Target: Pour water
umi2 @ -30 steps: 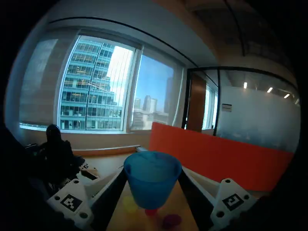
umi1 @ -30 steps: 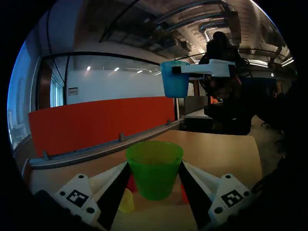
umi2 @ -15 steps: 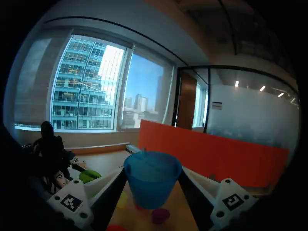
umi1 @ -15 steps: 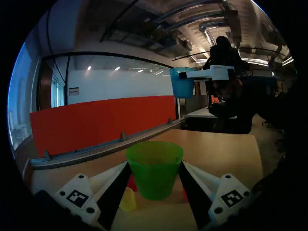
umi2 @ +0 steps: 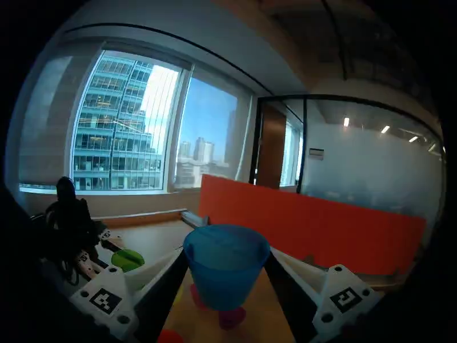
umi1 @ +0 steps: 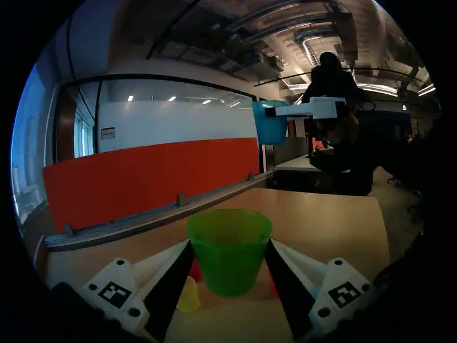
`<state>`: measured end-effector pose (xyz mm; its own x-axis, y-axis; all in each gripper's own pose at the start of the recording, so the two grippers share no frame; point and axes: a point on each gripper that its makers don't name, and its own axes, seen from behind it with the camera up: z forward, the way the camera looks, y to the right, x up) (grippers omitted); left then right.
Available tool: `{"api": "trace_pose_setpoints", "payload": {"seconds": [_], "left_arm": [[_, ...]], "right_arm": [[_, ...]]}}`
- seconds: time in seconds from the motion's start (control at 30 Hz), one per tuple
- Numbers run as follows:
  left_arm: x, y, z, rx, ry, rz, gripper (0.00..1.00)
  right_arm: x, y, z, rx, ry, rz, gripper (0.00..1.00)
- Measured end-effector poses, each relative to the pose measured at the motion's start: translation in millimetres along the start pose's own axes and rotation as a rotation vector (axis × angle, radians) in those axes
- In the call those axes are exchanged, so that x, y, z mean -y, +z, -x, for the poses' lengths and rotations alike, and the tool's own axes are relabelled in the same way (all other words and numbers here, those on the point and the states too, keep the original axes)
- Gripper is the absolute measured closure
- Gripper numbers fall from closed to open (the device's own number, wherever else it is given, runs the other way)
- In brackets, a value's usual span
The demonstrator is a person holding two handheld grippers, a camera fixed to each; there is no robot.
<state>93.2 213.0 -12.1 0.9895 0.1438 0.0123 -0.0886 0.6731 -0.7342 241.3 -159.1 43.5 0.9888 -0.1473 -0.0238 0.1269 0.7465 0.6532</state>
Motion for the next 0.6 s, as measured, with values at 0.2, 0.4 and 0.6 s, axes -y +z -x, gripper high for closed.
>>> {"api": "trace_pose_setpoints", "payload": {"seconds": [0.2, 0.4, 0.6], "left_arm": [[-5.4, 0.0, 7.6, 0.028, 0.009, 0.020, 0.18], [-10.7, 0.6, 20.3, 0.074, 0.023, 0.039, 0.18], [-10.9, 2.8, 36.1, 0.127, 0.033, 0.045, 0.18]], "right_arm": [[-4.9, -2.1, 13.1, 0.031, -0.006, 0.007, 0.09], [-7.1, -3.1, 31.0, 0.076, -0.023, 0.010, 0.08], [-9.1, -2.2, 46.3, 0.110, -0.035, 0.016, 0.08]]}}
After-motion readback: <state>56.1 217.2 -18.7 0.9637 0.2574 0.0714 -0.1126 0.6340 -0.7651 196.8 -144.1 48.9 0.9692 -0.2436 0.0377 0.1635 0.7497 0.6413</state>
